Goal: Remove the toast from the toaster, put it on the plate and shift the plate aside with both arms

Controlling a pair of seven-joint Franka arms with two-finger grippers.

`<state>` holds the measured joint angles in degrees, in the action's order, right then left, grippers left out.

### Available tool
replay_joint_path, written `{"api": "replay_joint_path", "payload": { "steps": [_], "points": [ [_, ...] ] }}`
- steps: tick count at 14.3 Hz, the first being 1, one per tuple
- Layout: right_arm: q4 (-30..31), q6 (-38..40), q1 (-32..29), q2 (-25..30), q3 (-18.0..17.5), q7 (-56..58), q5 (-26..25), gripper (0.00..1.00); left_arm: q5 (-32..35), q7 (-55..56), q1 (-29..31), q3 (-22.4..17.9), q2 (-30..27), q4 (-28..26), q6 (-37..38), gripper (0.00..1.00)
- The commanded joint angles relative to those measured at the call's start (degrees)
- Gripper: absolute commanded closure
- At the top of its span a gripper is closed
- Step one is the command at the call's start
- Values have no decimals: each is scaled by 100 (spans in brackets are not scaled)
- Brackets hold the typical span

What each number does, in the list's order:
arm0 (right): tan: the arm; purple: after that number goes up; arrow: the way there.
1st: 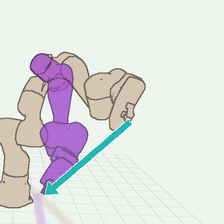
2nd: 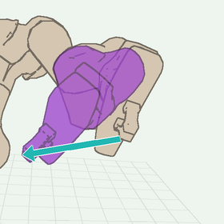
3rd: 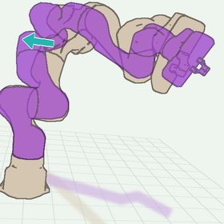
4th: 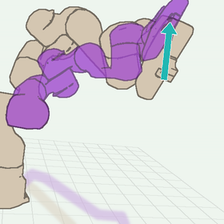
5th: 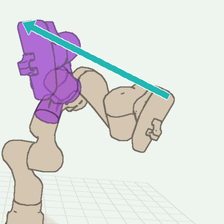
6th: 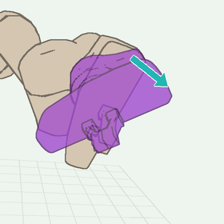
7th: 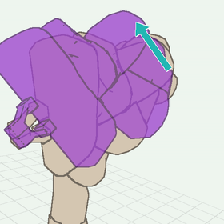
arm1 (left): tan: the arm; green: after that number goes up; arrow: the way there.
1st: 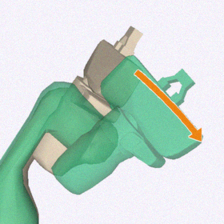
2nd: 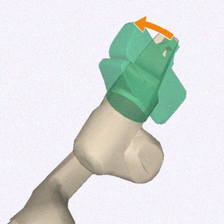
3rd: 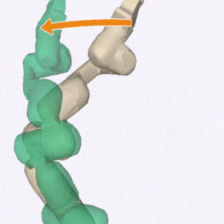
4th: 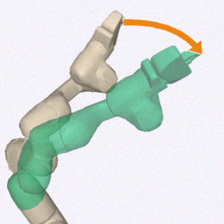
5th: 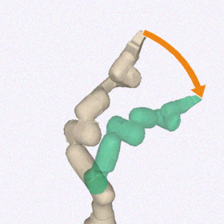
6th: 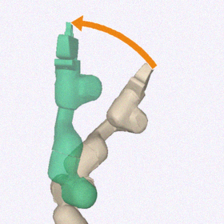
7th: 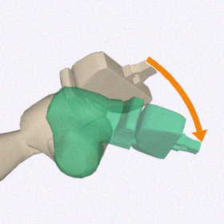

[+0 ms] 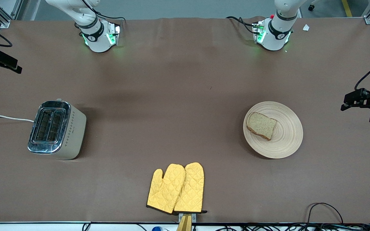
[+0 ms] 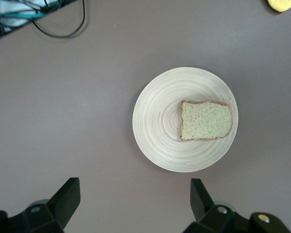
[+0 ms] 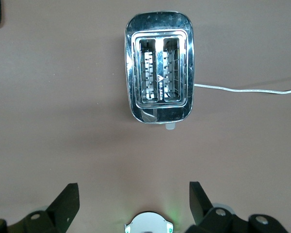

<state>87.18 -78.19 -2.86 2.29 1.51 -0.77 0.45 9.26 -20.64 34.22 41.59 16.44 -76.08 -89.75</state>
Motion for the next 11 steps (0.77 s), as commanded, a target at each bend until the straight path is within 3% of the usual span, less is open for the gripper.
{"api": "replay_joint_path", "payload": {
  "steps": [1, 4, 8, 11],
  "points": [
    [-8, 41, -48, 0, -54, -81, -54, 0, 68, 462, -835, -482, -500, -21, 413, 0],
    [-8, 41, -57, 0, -54, -73, -54, 0, 15, 718, -2503, -2036, -896, -39, 580, 0],
    [-17, 41, -57, 0, -63, -73, -54, 0, -354, 1044, -3735, -3654, -1274, -266, 897, 0],
    [-17, 50, -57, 0, -54, -73, -54, 0, -503, 1106, -4248, -4316, -1704, -863, 619, 0]
  ]
}}
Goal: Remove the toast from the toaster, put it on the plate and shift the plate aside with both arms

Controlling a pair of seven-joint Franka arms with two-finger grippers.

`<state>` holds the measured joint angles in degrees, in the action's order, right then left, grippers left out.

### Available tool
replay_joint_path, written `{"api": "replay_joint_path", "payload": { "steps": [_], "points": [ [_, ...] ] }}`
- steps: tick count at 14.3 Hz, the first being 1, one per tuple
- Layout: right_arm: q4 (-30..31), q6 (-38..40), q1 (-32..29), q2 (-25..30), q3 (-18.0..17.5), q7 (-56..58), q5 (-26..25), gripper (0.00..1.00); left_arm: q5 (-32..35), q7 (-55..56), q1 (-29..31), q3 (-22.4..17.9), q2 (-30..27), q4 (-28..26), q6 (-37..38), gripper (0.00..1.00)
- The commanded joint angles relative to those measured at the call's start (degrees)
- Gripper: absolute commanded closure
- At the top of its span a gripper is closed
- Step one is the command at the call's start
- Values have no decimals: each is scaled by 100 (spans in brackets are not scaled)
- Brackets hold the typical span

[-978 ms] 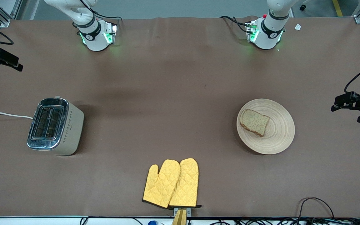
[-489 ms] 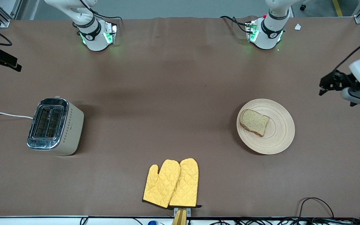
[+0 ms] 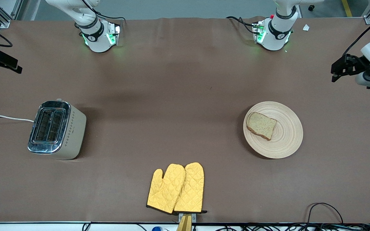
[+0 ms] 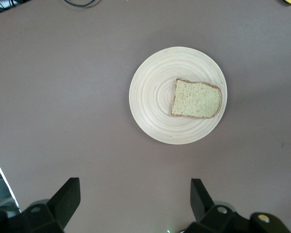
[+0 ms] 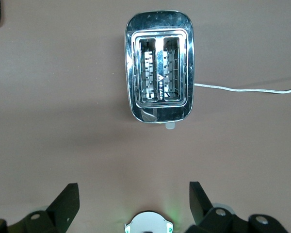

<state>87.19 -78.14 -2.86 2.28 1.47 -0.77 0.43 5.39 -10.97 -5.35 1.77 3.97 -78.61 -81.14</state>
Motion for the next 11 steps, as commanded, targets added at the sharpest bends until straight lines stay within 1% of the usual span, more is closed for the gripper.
{"api": "replay_joint_path", "payload": {
  "steps": [1, 2, 4, 7, 9, 11],
  "points": [
    [-18, 35, -57, 0, -50, -72, -51, 0, -117, 148, -352, -370, -615, -881, -479, 0],
    [-18, 35, -57, 0, -50, -72, -51, 0, -117, 314, -370, -379, -730, -1032, -533, 0],
    [-18, 44, -57, 0, -50, -72, -51, 0, -117, 1130, -414, -362, -757, -1051, -490, 0],
    [-18, 44, -57, 0, -50, -72, -51, 0, -134, 1150, -396, -344, -696, -998, -455, 0],
    [-18, 44, -39, 0, -50, -72, -51, 0, -510, 1238, -361, -353, -635, -911, -455, 0],
    [-18, 44, -22, 0, -68, -81, -51, 0, -618, 1247, -353, -353, -573, -831, -455, 0]
  ]
}}
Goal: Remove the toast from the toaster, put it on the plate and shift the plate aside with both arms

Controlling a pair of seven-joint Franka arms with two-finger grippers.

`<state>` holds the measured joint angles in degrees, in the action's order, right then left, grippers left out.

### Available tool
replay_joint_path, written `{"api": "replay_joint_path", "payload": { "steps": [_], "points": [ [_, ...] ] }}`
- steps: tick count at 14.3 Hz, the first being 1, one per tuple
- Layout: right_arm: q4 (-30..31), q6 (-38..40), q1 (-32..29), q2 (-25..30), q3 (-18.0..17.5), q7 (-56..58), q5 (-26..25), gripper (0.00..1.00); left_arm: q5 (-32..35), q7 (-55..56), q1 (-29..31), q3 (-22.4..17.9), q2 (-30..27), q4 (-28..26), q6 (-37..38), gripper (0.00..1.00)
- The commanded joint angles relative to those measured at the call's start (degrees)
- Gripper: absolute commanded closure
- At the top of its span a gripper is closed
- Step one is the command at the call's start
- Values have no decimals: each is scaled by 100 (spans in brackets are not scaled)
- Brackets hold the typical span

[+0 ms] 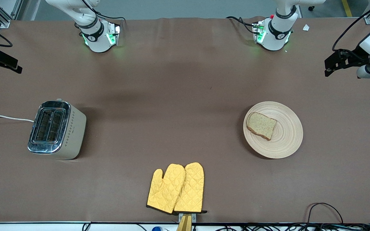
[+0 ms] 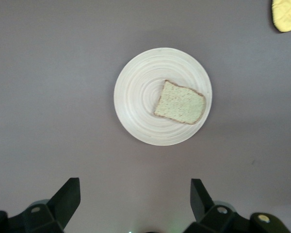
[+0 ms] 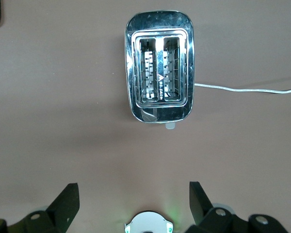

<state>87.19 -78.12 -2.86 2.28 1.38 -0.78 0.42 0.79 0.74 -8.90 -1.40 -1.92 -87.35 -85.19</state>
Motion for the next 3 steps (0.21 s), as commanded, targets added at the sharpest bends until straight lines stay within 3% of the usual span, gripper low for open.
{"api": "replay_joint_path", "payload": {
  "steps": [1, 3],
  "points": [
    [-18, 42, -22, 0, -59, -81, -51, 0, -192, 76, 11, -36, 25, 42, -50, 0],
    [-18, 42, -22, 0, -59, -81, -51, 0, -193, 58, 38, -45, 60, 95, -50, 0]
  ]
}}
